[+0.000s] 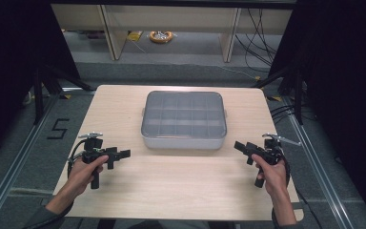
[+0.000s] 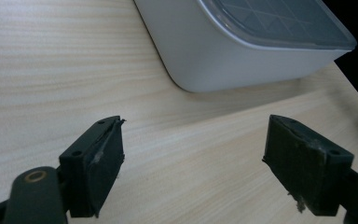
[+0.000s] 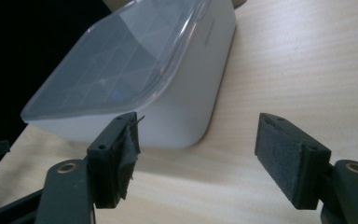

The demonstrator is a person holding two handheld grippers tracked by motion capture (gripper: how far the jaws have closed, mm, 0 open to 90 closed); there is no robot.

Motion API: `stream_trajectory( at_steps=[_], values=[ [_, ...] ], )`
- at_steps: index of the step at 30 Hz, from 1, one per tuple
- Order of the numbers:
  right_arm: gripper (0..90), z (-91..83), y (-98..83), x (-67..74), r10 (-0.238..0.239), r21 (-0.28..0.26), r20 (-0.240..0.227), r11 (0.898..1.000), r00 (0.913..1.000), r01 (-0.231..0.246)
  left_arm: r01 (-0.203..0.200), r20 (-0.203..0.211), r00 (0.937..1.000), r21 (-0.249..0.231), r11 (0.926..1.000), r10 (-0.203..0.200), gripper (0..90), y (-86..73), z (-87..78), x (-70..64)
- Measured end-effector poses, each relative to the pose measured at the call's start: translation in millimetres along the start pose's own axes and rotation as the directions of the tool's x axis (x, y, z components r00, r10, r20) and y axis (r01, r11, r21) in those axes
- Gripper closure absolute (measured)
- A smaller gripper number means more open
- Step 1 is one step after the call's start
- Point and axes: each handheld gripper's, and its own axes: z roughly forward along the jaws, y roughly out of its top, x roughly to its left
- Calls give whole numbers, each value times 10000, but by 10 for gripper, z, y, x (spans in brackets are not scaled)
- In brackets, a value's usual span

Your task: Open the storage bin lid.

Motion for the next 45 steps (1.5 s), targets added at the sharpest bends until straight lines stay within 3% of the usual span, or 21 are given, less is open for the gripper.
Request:
stream_trajectory(
  at_steps=[1, 8, 10, 13, 16, 17, 19, 26, 27, 28, 30, 31, 32, 33, 34, 35, 38, 41, 43, 44, 45],
  values=[
    [327, 6, 34, -23, -189, -76, -141, 9998, 9997, 188, 80, 41, 10000, -19, 10000, -80, 192, 24, 9, 8],
    [363, 119, 250, -11, -6, -249, -477, 9997, 9989, -6, 212, -2, 9998, -152, 9997, -212, 200, 218, 81, 29],
    [367, 154, 310, 30, 439, -100, -341, 9990, 9985, -443, 234, 37, 9997, -133, 9996, -233, 203, 276, 112, 26],
    [371, 232, 415, 6, 43, -182, -154, 9998, 9999, -46, 368, 112, 9993, -167, 9992, -366, 208, 373, 166, 31],
    [378, 298, 501, 19, 383, -83, -128, 9992, 9992, -384, 360, -56, 9993, -242, 9991, -361, 211, 470, 220, 36],
    [381, 326, 533, -2, 70, -154, -59, 9999, 10000, -71, 330, -86, 9994, -183, 9993, -331, 211, 503, 235, 36],
    [385, 361, 587, 25, 377, -35, 76, 9993, 9993, -376, 250, -193, 9995, -163, 9996, -253, 211, 559, 280, 24],
    [415, 539, 758, 34, 62, 37, 331, 10000, 9994, -63, 297, -414, 9987, -166, 9994, -303, 224, 764, 461, 0],
    [420, 562, 773, 59, 277, 105, 396, 9995, 9988, -281, 266, -503, 9984, -117, 9996, -272, 227, 796, 486, -11],
    [429, 598, 797, 33, -195, 64, 408, 9998, 9990, 193, 233, -550, 9982, -108, 9997, -238, 229, 826, 514, -18],
    [443, 664, 828, 40, -362, 95, 501, 9993, 9981, 357, 365, -605, 9975, -86, 9993, -369, 243, 886, 569, -36],
    [447, 669, 828, 131, 652, 487, 523, 9965, 9965, -677, 346, -646, 9973, -59, 9994, -349, 249, 916, 596, -41],
    [454, 723, 842, 83, -120, 280, 526, 9996, 9985, 105, 314, -718, 9969, -39, 9995, -316, 256, 943, 625, -50],
    [460, 764, 848, 62, -495, 265, 581, 9985, 9971, 480, 321, -772, 9965, -41, 9995, -323, 263, 965, 656, -61],
    [464, 774, 843, 134, 343, 593, 548, 9975, 9979, -375, 360, -790, 9962, 15, 9994, -358, 270, 986, 684, -71],
    [468, 817, 844, 118, 67, 563, 567, 9984, 9984, -99, 395, -808, 9960, 42, 9992, -390, 273, 1006, 710, -79],
    [486, 902, 850, 132, 39, 664, 567, 9978, 9984, -77, 309, -954, 9950, 33, 9995, -305, 293, 1060, 780, -103],
    [489, 963, 854, 160, 227, 893, 563, 9956, 9982, -277, 318, -984, 9947, 176, 9993, -300, 304, 1111, 826, -115],
    [489, 989, 860, 194, 715, 1093, 567, 9910, 9958, -774, 391, -1016, 9941, 166, 9991, -372, 311, 1134, 865, -129],
    [490, 1026, 866, 113, -351, 839, 519, 9960, 9980, 307, 483, -998, 9939, 120, 9988, -469, 315, 1143, 887, -136],
    [490, 1053, 864, 116, -285, 799, 655, 9965, 9974, 232, 447, -994, 9942, 272, 9986, -417, 319, 1157, 897, -134]
  ],
)
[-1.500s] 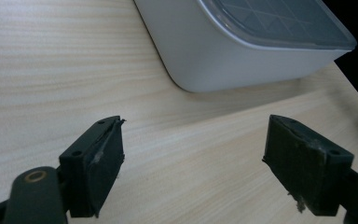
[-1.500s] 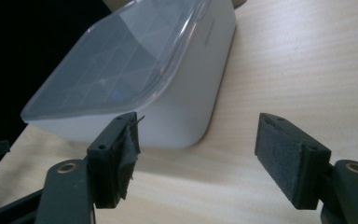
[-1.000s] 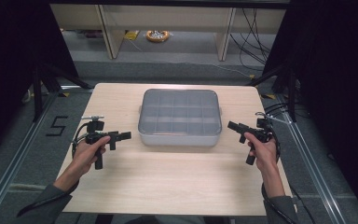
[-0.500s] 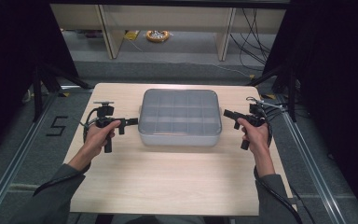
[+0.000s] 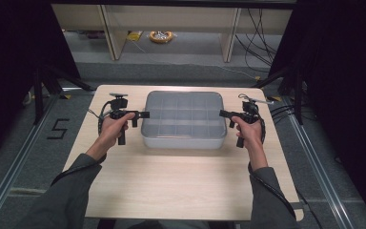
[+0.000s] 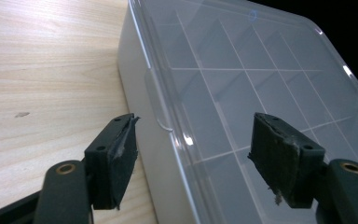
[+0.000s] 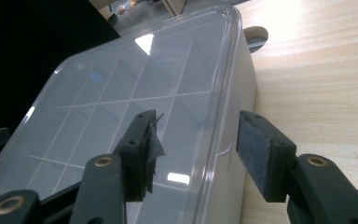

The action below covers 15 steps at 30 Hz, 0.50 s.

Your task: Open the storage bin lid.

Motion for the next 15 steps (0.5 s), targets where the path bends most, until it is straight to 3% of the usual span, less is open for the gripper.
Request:
stream_trajectory(
  at_steps=[1, 2, 3, 8, 9, 12, 13, 14, 15],
  values=[
    [491, 10, 2, 8, 138, 115, 6, 9998, 9999, -138, 37, -59, 10000, -19, 10000, -38, 322, 8, 22, -6],
    [492, 10, -3, 58, 784, 316, -30, 9964, 9969, -783, -47, -182, 9998, 60, 10000, 48, 325, 16, 35, -1],
    [492, 13, 0, 78, 1031, 377, -19, 9940, 9947, -1030, -1, -210, 9998, 61, 10000, 3, 328, 24, 53, 1],
    [492, 58, 10, 47, 645, 262, 108, 9976, 9979, -648, 59, -273, 9996, 221, 9997, -52, 345, 48, 137, 7],
    [495, 60, 9, 62, 1054, 367, 68, 9937, 9944, -1056, 95, -253, 9996, 239, 9997, -89, 348, 50, 154, 7],
    [497, 78, 11, 46, 1205, 471, 19, 9916, 9927, -1205, 222, -172, 9996, 339, 9992, -216, 363, 56, 195, 2],
    [498, 93, 12, 32, 1021, 441, 80, 9938, 9947, -1023, 393, -226, 9990, 349, 9986, -385, 368, 54, 204, -14],
    [498, 101, 10, 38, 1088, 477, 101, 9929, 9940, -1092, 214, -246, 9995, 345, 9992, -206, 372, 54, 216, -8],
    [500, 96, 11, 83, 1770, 790, 79, 9810, 9842, -1771, 171, -238, 9996, 376, 9991, -162, 377, 57, 225, -12]
  ],
)
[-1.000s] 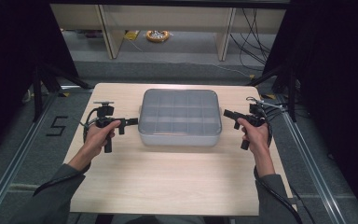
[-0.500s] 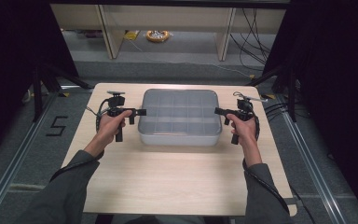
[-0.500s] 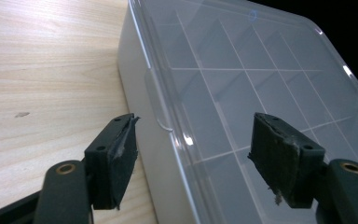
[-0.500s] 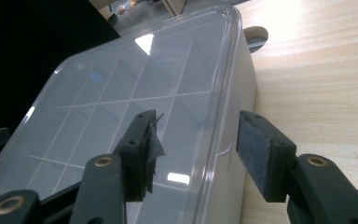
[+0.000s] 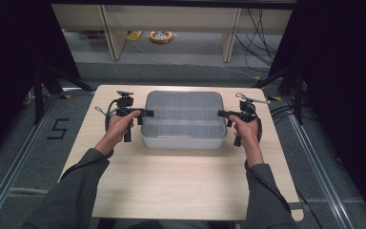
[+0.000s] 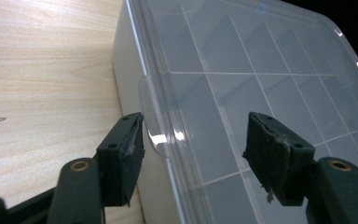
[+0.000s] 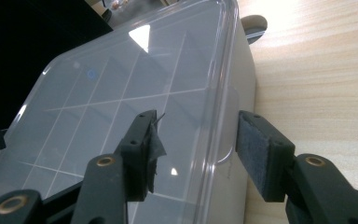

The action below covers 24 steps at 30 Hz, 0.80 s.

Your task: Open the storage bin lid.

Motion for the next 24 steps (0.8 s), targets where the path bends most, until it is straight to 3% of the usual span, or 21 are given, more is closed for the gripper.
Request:
stream_trajectory(
  at_steps=[1, 3, 4, 5, 7, 8, 9, 10, 12, 14, 16, 17, 19, 20, 21, 22, 23, 24],
  values=[
    [506, 25, 7, -41, -561, -187, 27, 9982, 9984, 561, 9, -26, 10000, 15, 10000, -9, 378, 4, 8, -7],
    [507, 43, 4, -45, -541, -212, -15, 9983, 9985, 540, -26, -157, 9999, -18, 10000, 25, 378, 5, 19, -28],
    [507, 45, -3, -8, 6, -10, -34, 10000, 10000, -6, -17, -197, 9998, -38, 10000, 16, 378, 5, 22, -34],
    [513, 47, -7, -7, 47, -57, -91, 10000, 9999, -47, 9, -224, 9997, -59, 10000, -11, 381, 4, 21, -39],
    [532, 57, -4, -34, -448, -260, 62, 9987, 9990, 449, 135, -256, 9996, -100, 9999, -138, 389, 2, 14, -39],
    [538, 53, -12, -19, -400, -321, 113, 9987, 9991, 403, 48, -284, 9996, -61, 10000, -50, 403, -1, 7, -37],
    [549, 40, -19, 7, -66, -256, 84, 9996, 9999, 69, 2, -297, 9996, -82, 10000, -4, 417, -5, 1, -38],
    [555, 46, -14, -23, -528, -466, 160, 9975, 9985, 535, -19, -323, 9995, -143, 9999, 14, 427, -8, -8, -36],
    [566, 7, -18, 21, -95, -425, 60, 9990, 9999, 97, 4, -284, 9996, -303, 9995, -12, 445, -8, -27, -50],
    [572, -19, 1, 13, -751, -815, 151, 9938, 9971, 761, -124, -329, 9994, -351, 9993, 112, 457, -2, -56, -79],
    [591, -72, 11, 55, -664, -884, 159, 9938, 9977, 676, -57, -425, 9991, -524, 9986, 35, 458, -1, -90, -121],
    [601, -106, 8, 110, -54, -858, 47, 9963, 10000, 58, -110, -412, 9991, -566, 9983, 87, 464, 7, -118, -128],
    [616, -149, 24, 100, -769, -1228, 62, 9894, 9970, 771, -10, -324, 9995, -818, 9966, -16, 498, 23, -177, -139],
    [628, -185, 26, 120, -661, -1225, 32, 9903, 9978, 660, -20, -285, 9996, -944, 9955, -7, 515, 32, -209, -143],
    [638, -207, 35, 94, -1179, -1402, 56, 9831, 9930, 1175, -84, -311, 9995, -1014, 9948, 53, 528, 40, -247, -152],
    [646, -243, 22, 146, -680, -1332, -124, 9889, 9976, 658, -122, -327, 9994, -1109, 9938, 86, 537, 48, -279, -166],
    [649, -275, 16, 174, -487, -1332, -195, 9900, 9986, 457, -144, -328, 9994, -1176, 9930, 106, 548, 55, -312, -183],
    [650, -295, 16, 190, -598, -1386, -113, 9887, 9981, 576, -159, -319, 9994, -1254, 9920, 119, 556, 63, -341, -205]
  ],
)
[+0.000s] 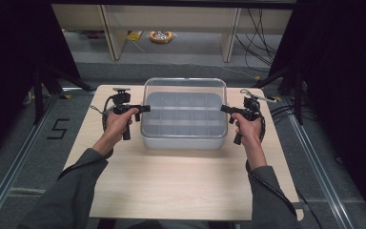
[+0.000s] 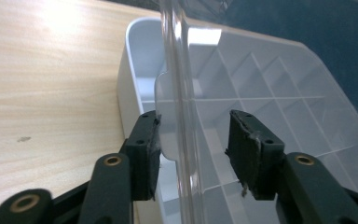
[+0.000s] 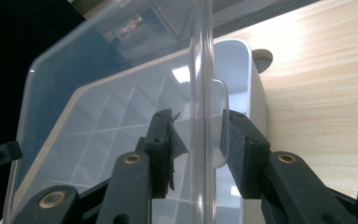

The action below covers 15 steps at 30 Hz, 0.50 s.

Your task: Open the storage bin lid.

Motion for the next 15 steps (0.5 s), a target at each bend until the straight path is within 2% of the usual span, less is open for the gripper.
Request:
stream_trajectory(
  at_steps=[1, 2, 4, 6, 7, 8, 11, 12, 13, 15],
  values=[
    [650, -7, 10, -31, -650, -217, -3, 9977, 9979, 650, -119, -70, 9999, -40, 9999, 119, 558, 11, -31, -15],
    [651, -28, 13, -15, -670, -286, -35, 9974, 9977, 669, -136, -85, 9999, -119, 9998, 135, 558, 23, -58, -31],
    [652, -71, 19, 24, -630, -380, -75, 9973, 9980, 627, -114, -31, 9999, -258, 9996, 113, 560, 44, -109, -61],
    [652, -139, 19, 114, 144, -161, -165, 9998, 9998, -146, -209, 19, 9998, -255, 9995, 209, 562, 58, -162, -87],
    [652, -144, 33, 67, -701, -465, -149, 9965, 9974, 694, -266, 31, 9996, -230, 9994, 267, 564, 61, -189, -98],
    [653, -180, 33, 118, -239, -369, -222, 9991, 9995, 231, -245, 85, 9997, -296, 9993, 248, 566, 62, -211, -116],
    [656, -262, 39, 143, -524, -551, -176, 9972, 9985, 514, -440, 83, 9990, -274, 9987, 443, 561, 55, -282, -162],
    [655, -294, 30, 174, -287, -494, -228, 9984, 9993, 275, -524, 89, 9986, -279, 9982, 527, 559, 49, -305, -179],
    [656, -321, 26, 177, -472, -561, -179, 9974, 9987, 462, -493, 141, 9987, -340, 9982, 498, 559, 38, -326, -196],
    [660, -398, 5, 219, -230, -542, -270, 9983, 9994, 215, -535, 167, 9984, -308, 9981, 540, 557, 4, -368, -222]
  ],
)
